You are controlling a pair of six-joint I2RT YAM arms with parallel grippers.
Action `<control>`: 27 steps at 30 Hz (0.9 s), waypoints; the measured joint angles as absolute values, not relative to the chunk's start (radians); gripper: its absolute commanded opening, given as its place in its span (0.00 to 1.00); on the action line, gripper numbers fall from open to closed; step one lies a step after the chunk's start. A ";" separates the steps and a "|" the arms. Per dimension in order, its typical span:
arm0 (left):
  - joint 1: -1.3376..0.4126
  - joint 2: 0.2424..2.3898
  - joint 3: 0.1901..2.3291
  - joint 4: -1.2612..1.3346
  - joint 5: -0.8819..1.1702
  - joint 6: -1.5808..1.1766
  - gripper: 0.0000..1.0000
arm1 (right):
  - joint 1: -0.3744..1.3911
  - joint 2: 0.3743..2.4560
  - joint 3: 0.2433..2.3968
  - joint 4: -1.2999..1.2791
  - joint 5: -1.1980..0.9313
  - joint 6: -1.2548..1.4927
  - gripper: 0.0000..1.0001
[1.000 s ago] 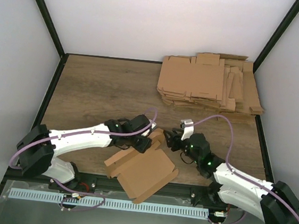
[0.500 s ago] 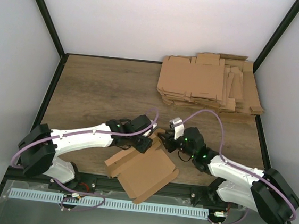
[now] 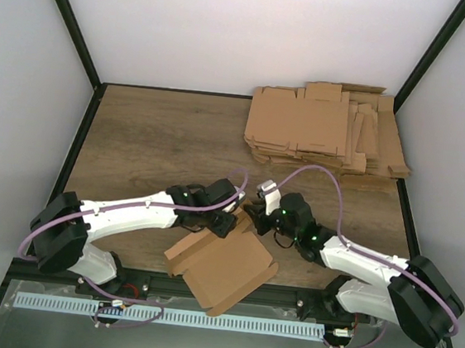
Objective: Fold the paper box
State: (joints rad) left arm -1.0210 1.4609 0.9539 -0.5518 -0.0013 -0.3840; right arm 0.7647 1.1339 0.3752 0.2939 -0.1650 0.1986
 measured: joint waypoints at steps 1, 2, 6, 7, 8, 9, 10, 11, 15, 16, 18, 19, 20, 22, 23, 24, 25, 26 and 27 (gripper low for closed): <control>-1.021 1.461 0.954 -0.553 -0.003 -0.384 0.49 | 0.772 1.140 0.384 0.286 -0.151 0.198 0.16; -1.021 1.463 0.956 -0.554 -0.004 -0.383 0.49 | 0.776 1.144 0.388 0.281 -0.142 0.196 0.14; -1.021 1.464 0.957 -0.556 -0.008 -0.382 0.49 | 0.790 1.149 0.398 0.265 -0.100 0.197 0.06; -1.021 1.464 0.958 -0.557 -0.009 -0.382 0.49 | 0.791 1.149 0.399 0.264 -0.092 0.198 0.05; -1.021 1.464 0.958 -0.557 -0.010 -0.382 0.49 | 0.793 1.149 0.400 0.261 -0.081 0.200 0.04; -1.021 1.465 0.958 -0.557 -0.011 -0.382 0.49 | 0.795 1.149 0.402 0.257 -0.075 0.200 0.02; -1.021 1.465 0.958 -0.558 -0.012 -0.382 0.49 | 0.799 1.149 0.406 0.250 -0.069 0.201 0.01; -1.022 1.465 0.959 -0.559 -0.013 -0.382 0.49 | 0.803 1.149 0.410 0.243 -0.062 0.203 0.01; -1.022 1.468 0.961 -0.562 -0.017 -0.382 0.49 | 0.818 1.149 0.431 0.202 -0.034 0.224 0.01; -1.022 1.469 0.962 -0.563 -0.019 -0.382 0.49 | 0.823 1.148 0.433 0.195 -0.025 0.231 0.01; -1.022 1.469 0.962 -0.564 -0.020 -0.382 0.49 | 0.829 1.148 0.439 0.182 -0.013 0.249 0.01; -1.023 1.470 0.963 -0.564 -0.022 -0.383 0.49 | 0.831 1.148 0.443 0.175 -0.008 0.257 0.01; -1.023 1.470 0.963 -0.564 -0.022 -0.384 0.49 | 0.834 1.148 0.447 0.165 -0.002 0.268 0.01; -1.024 1.472 0.965 -0.566 -0.024 -0.386 0.49 | 0.842 1.148 0.455 0.150 0.010 0.294 0.01; -1.024 1.474 0.966 -0.567 -0.025 -0.388 0.49 | 0.845 1.148 0.459 0.143 0.014 0.305 0.01; -1.024 1.477 0.970 -0.570 -0.026 -0.390 0.49 | 0.849 1.148 0.463 0.135 0.022 0.319 0.01; -1.024 1.478 0.971 -0.571 -0.027 -0.391 0.48 | 0.852 1.148 0.465 0.129 0.028 0.333 0.01; -1.024 1.480 0.973 -0.572 -0.028 -0.393 0.48 | 0.855 1.148 0.468 0.122 0.035 0.347 0.01; -1.024 1.482 0.974 -0.573 -0.029 -0.395 0.48 | 0.858 1.148 0.472 0.115 0.039 0.359 0.01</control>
State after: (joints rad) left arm -1.0241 1.4818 0.9741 -0.5728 -0.0292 -0.3954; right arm 0.8577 1.1481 0.4717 0.1154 0.0391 0.3588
